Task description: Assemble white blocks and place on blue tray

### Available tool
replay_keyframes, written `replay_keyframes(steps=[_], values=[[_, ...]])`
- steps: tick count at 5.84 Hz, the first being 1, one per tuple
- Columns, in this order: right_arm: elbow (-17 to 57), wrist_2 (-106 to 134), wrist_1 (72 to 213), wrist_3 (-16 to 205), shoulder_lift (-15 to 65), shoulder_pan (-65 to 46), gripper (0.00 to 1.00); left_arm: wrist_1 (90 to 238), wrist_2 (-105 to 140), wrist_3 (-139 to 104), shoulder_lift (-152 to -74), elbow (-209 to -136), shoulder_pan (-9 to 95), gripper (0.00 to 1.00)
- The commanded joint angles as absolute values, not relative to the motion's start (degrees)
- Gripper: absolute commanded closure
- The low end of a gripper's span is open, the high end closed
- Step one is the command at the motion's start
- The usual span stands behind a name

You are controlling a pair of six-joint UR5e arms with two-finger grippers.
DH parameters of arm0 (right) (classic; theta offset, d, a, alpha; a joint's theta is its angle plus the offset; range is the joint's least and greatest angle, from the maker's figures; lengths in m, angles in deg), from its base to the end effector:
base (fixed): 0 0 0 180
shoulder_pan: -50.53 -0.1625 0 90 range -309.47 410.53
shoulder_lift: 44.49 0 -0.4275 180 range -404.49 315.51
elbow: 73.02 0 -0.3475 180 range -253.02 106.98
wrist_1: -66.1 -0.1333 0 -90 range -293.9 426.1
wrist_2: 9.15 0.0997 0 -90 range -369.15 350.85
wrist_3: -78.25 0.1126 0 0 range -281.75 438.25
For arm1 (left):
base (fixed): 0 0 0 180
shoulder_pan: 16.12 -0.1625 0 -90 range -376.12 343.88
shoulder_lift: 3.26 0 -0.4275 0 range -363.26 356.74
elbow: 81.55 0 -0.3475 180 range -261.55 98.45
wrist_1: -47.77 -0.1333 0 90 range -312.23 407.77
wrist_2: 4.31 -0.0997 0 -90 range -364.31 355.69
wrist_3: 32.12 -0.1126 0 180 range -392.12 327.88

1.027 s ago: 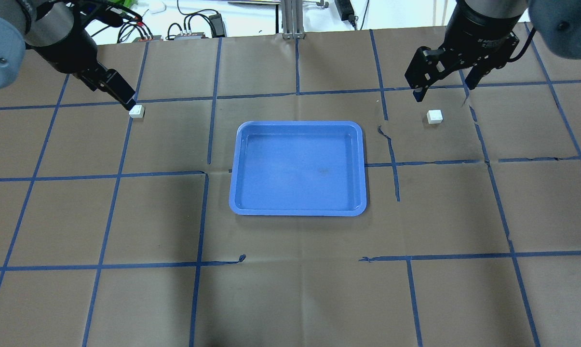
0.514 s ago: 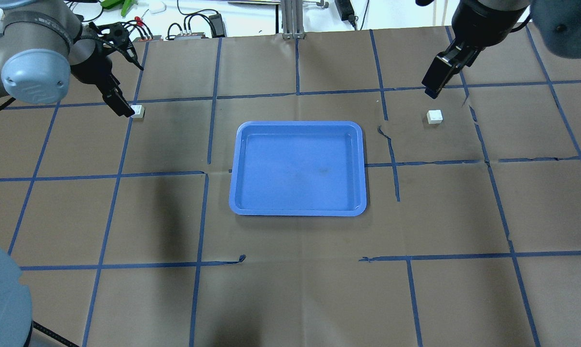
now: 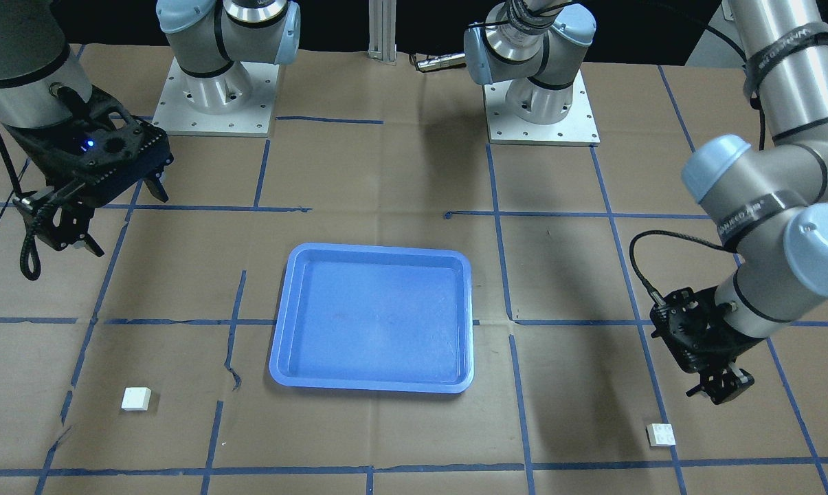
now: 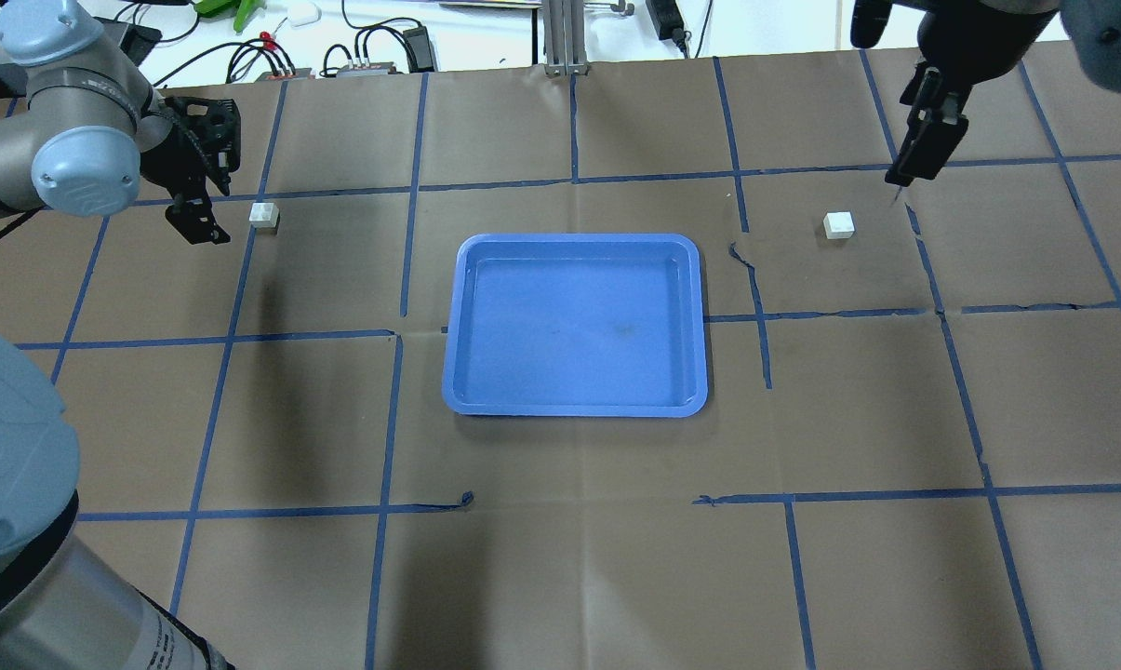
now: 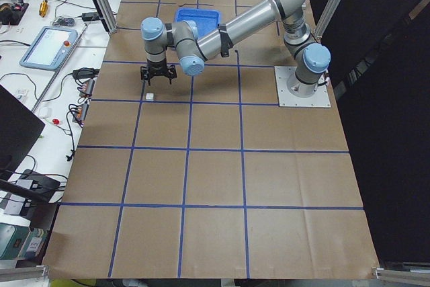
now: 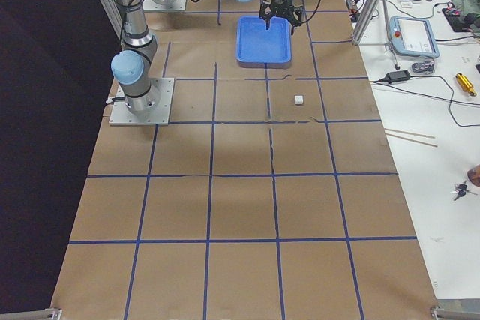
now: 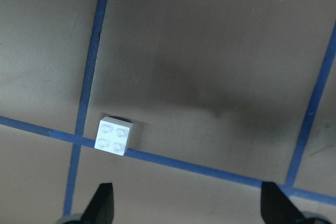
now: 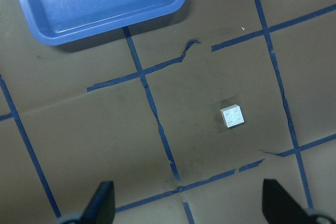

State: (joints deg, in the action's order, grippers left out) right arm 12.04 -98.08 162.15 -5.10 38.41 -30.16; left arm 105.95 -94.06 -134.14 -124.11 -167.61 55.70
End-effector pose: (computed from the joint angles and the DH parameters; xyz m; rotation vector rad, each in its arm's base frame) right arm 0.0516 -0.5224 0.4681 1.8697 -2.4777 0.0938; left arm 0.0720 -0.6480 0.2686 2.0504 2.2831 -0.0714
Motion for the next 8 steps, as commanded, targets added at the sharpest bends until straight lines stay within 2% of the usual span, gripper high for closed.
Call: replay_keyframes(steps=[1,3,6,7,8], values=[[11.71,-95.03,162.08,-24.14,36.82,-22.72,0.0,104.99,-93.7,-137.33,-130.84,-162.7,55.52,0.03],[11.09,-90.04,162.16,-34.49,32.17,-16.73,0.0,104.99,-93.7,-137.23,-133.42,-162.5,55.6,0.03],[11.0,-83.16,169.63,-38.03,21.29,-16.53,0.0,102.09,-91.07,-138.54,-135.27,-161.97,55.6,0.06],[11.26,-79.42,173.37,-38.38,17.77,-16.53,0.0,102.0,-91.06,-138.64,-135.54,-161.97,55.6,0.27],[11.53,-77.29,175.06,-38.82,14.6,-16.53,0.0,102.35,-91.32,-139.07,-135.54,-161.97,55.6,0.65]])
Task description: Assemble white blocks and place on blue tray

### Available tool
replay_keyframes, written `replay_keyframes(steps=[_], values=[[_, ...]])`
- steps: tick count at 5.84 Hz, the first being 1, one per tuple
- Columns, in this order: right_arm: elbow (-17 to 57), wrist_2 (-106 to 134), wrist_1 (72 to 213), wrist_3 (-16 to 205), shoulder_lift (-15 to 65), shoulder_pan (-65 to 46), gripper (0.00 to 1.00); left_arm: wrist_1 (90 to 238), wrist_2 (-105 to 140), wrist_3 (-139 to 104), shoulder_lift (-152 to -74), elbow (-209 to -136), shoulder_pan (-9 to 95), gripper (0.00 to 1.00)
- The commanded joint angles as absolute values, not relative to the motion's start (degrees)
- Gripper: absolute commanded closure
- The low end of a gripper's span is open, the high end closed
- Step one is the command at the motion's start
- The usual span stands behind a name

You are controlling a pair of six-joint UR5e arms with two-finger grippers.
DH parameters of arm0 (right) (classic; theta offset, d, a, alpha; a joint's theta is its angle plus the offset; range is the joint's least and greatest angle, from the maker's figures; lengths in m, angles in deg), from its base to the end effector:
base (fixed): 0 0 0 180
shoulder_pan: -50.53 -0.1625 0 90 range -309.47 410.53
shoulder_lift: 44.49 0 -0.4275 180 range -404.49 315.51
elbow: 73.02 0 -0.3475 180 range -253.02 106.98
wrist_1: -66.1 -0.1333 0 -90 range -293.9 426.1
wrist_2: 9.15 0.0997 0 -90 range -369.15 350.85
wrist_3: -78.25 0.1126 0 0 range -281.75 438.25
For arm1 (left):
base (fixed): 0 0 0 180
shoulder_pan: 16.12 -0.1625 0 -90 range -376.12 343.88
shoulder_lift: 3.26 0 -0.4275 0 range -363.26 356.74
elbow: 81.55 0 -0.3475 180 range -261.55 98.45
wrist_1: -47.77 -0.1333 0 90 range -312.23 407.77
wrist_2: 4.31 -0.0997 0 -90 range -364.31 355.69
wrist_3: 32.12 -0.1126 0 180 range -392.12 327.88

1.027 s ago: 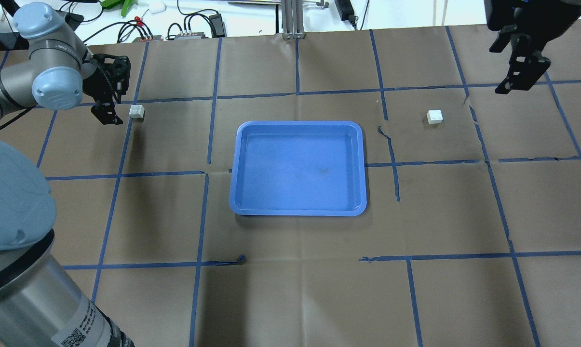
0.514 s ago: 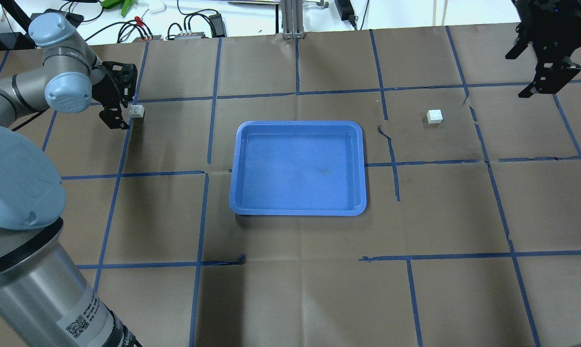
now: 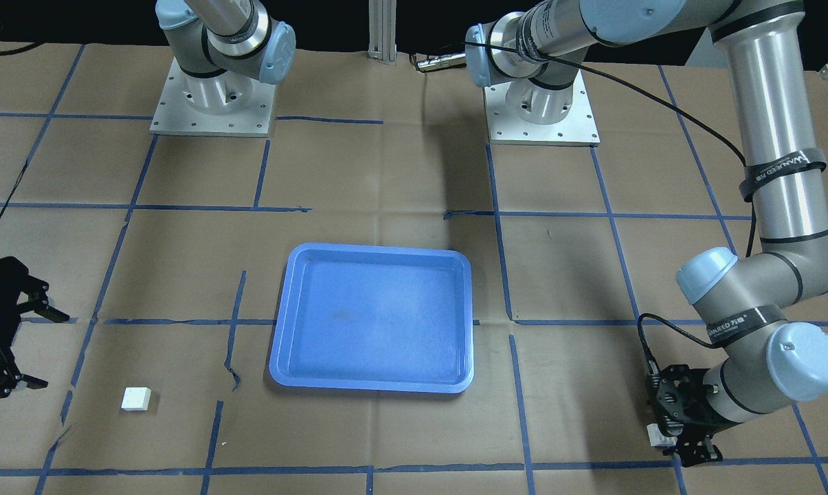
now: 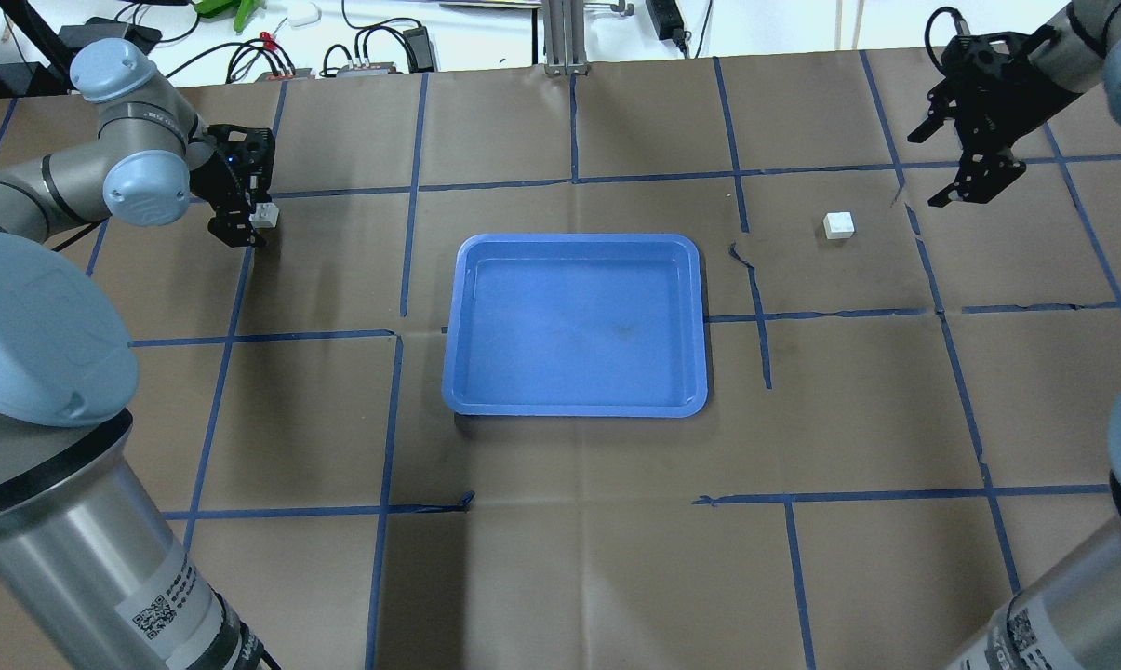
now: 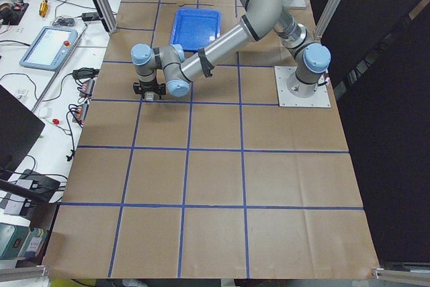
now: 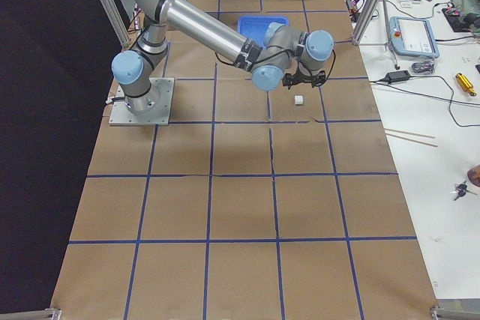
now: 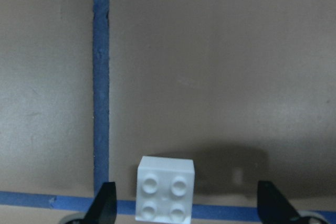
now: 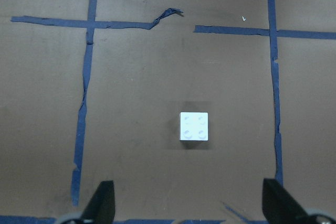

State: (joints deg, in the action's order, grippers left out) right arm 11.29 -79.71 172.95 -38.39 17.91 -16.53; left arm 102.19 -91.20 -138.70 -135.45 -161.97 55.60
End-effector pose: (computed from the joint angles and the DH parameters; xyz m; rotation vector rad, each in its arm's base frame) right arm -0.0806 -0.6287 0.2971 -2.1097 2.0079 -0.4237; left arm 0.0826 -0.6944 0.1849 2.1739 2.2362 -0.1125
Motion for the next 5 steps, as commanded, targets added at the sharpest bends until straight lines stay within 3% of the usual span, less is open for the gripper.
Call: replay_keyframes(steps=[1,5], values=[[11.79,-75.53,176.65,-38.82,12.39,-16.53,0.0,102.87,-91.67,-139.17,-134.76,-161.88,55.6,0.86],[12.15,-72.88,179.39,-40.84,7.2,-16.53,0.0,109.9,-91.32,-126.22,-126.85,-163.11,71.19,0.9]])
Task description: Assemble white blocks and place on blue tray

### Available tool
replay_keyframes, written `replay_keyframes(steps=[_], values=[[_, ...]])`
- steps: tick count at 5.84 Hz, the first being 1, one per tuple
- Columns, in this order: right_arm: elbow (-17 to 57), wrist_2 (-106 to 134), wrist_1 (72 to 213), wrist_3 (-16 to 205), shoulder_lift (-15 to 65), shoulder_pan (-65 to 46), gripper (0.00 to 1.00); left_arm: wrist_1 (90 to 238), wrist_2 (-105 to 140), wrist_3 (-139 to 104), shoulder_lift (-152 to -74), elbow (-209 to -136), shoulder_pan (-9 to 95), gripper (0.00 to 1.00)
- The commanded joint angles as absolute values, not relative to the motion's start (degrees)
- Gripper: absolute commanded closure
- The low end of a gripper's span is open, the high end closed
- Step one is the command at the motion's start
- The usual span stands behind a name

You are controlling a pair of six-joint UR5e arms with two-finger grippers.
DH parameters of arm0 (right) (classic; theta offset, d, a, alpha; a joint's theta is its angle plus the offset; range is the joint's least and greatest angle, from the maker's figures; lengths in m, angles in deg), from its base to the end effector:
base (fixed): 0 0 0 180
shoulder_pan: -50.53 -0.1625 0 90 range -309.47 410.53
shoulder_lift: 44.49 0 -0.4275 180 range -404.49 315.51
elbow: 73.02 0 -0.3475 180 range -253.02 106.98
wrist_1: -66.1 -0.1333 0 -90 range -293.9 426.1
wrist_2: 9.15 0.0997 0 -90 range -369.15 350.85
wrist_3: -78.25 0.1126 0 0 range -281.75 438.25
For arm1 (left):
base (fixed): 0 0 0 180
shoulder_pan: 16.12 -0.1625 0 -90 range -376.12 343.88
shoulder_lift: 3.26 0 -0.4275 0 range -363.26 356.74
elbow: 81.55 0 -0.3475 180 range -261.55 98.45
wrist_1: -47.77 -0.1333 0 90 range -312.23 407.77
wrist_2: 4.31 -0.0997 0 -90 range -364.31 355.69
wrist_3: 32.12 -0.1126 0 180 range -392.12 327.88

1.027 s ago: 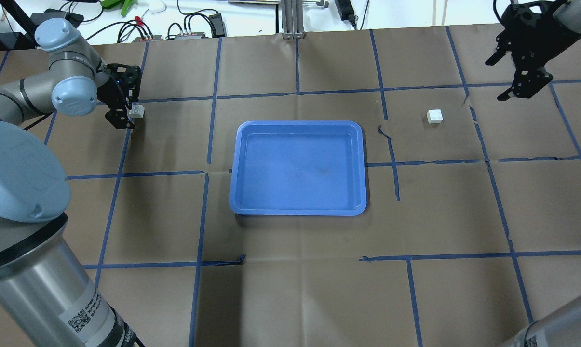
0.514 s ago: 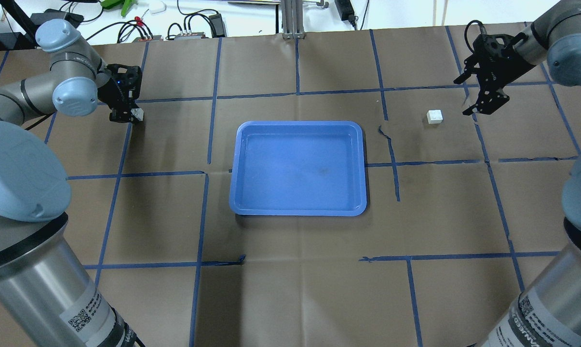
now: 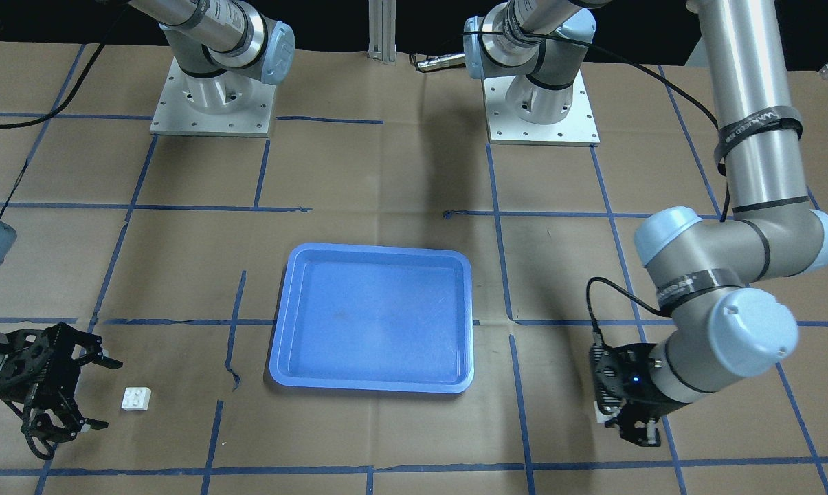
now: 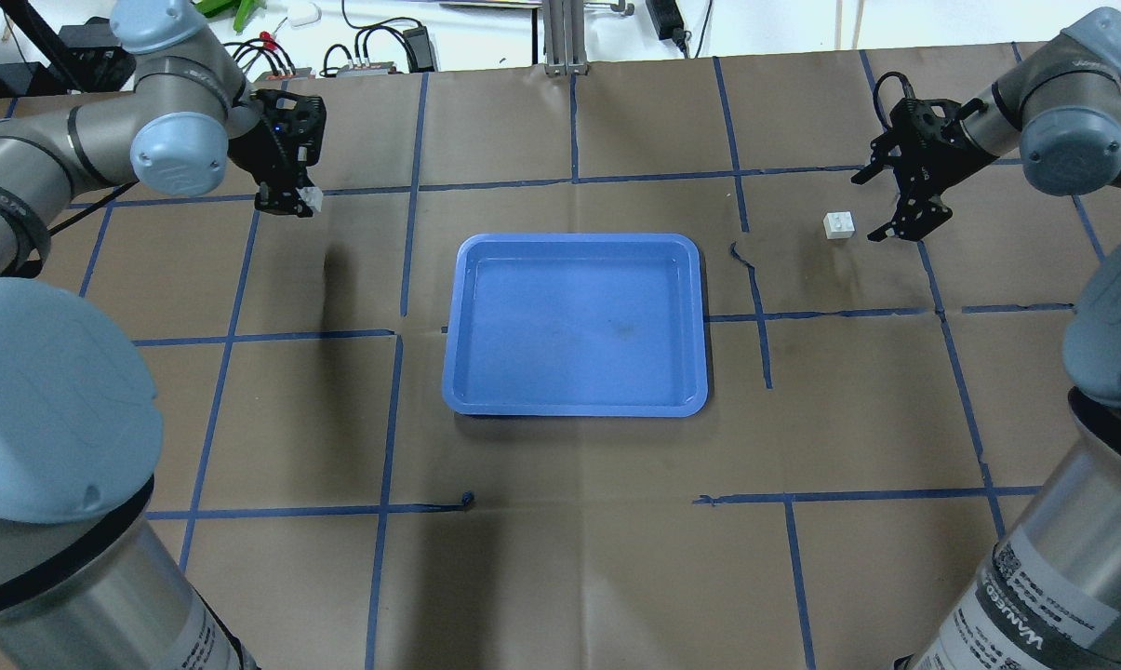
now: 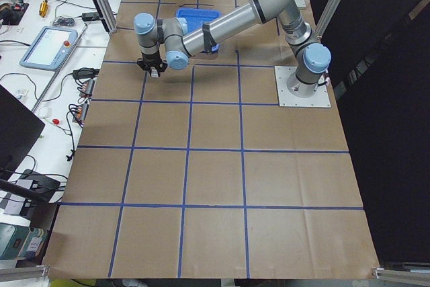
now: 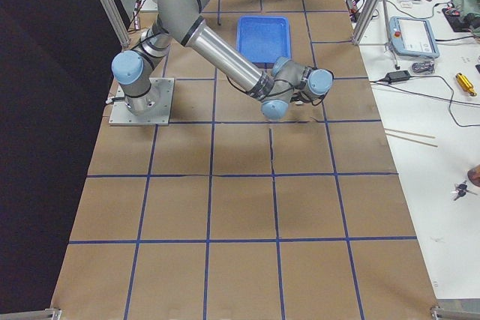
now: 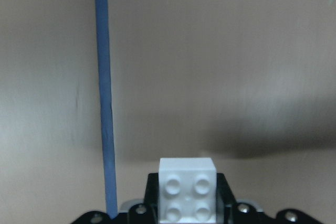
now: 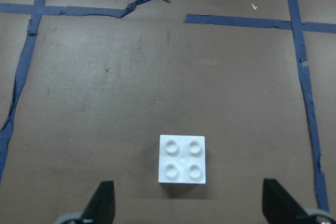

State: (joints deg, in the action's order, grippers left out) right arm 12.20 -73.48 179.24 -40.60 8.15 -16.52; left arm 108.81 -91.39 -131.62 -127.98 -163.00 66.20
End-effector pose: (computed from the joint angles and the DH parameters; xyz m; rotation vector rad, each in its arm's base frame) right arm -0.0795 -0.6548 0.1987 -2.0398 1.9107 -0.5261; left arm -0.0495 -0.6731 0.2532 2.2500 2.1769 -0.1095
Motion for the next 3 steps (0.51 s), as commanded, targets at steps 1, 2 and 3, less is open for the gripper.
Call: replay_keyframes(steps=[1,2,3], values=[[12.06,-71.66,179.56,-40.93,6.14,-16.53,0.0,111.56,-91.41,-118.15,-125.1,-164.42,77.77,0.9],[12.14,-71.64,179.39,-40.85,6.13,-16.61,0.0,111.06,-91.85,-115.11,-122.82,-167.65,83.49,0.9],[12.32,-71.73,179.3,-40.93,5.96,-16.53,0.01,109.92,-91.42,-114.39,-121.14,-172.47,84.33,0.9]])
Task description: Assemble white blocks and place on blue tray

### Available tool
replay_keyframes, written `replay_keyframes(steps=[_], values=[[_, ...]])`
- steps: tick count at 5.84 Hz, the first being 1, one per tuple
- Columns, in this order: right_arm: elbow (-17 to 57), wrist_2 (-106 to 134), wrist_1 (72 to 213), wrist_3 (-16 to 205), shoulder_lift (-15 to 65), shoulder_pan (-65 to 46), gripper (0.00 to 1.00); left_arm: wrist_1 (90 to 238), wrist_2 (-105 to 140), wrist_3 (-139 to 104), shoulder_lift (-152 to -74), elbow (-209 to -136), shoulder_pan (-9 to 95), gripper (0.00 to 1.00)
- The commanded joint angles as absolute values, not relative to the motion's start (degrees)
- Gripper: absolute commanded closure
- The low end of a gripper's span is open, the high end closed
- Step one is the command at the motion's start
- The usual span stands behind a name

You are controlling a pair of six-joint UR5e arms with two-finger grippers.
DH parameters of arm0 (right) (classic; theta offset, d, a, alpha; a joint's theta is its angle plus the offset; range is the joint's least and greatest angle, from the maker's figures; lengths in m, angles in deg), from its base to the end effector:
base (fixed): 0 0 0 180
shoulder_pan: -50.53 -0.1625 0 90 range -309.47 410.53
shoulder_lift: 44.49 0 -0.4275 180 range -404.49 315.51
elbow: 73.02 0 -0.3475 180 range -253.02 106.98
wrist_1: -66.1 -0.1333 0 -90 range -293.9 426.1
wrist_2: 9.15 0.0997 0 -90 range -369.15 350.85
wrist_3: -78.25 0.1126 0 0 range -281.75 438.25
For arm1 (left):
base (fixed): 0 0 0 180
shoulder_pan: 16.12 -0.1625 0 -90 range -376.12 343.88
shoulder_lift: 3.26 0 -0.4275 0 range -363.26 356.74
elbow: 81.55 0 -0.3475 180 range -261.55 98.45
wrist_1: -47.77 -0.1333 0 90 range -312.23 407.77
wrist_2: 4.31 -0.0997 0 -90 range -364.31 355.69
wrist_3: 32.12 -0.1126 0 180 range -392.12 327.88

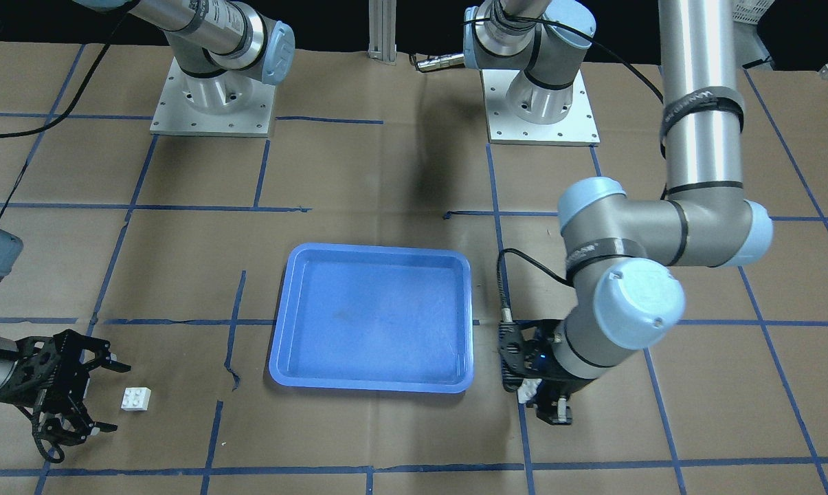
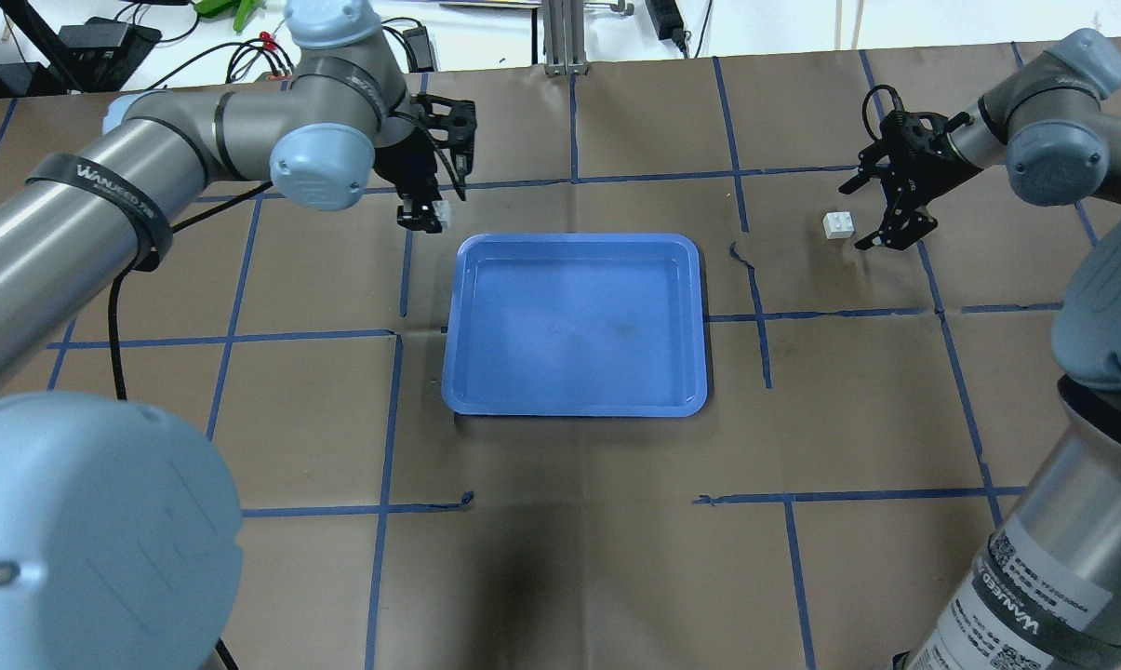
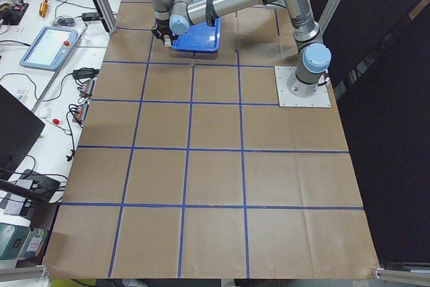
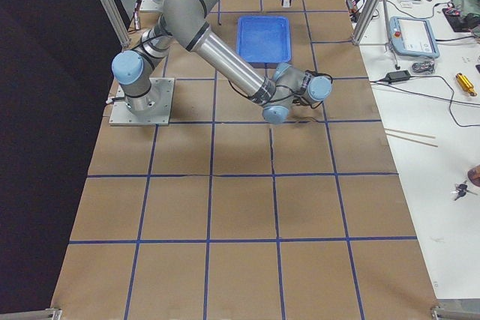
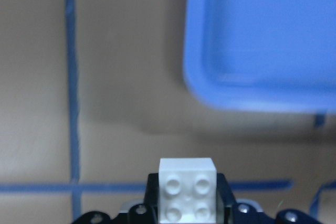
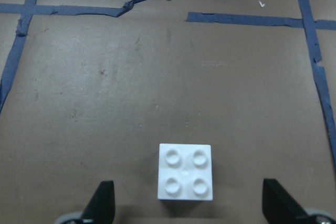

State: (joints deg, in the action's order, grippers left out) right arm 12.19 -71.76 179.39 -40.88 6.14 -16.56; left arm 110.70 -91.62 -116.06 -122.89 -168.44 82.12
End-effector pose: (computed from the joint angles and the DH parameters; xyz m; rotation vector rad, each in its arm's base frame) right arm -0.0769 -0.6574 0.1782 -2.0042 1.8866 -0.5456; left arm -0.2265 -0.5968 0.2674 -2.2407 -2.1565 0.0566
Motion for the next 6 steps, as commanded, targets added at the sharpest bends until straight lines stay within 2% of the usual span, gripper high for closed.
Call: replay_keyframes(steps=[1,2,4,6], values=[[12.32,-71.73,179.21,-40.85,5.87,-16.61,0.04,102.86,-91.33,-112.9,-119.73,-179.3,85.91,0.9],[12.32,-71.82,179.04,-40.76,5.87,-16.61,0.07,97.4,-90.98,-106.45,-120.76,-181.37,88.1,0.9],[12.23,-72.17,179.12,-40.76,5.95,-16.53,0.26,97.34,-92.02,-102.26,-121.12,-180.69,92.5,0.9],[12.23,-72.35,179.3,-40.58,6.04,-16.53,0.44,95.6,-91.32,-98.13,-122.52,-181.74,92.69,0.86]])
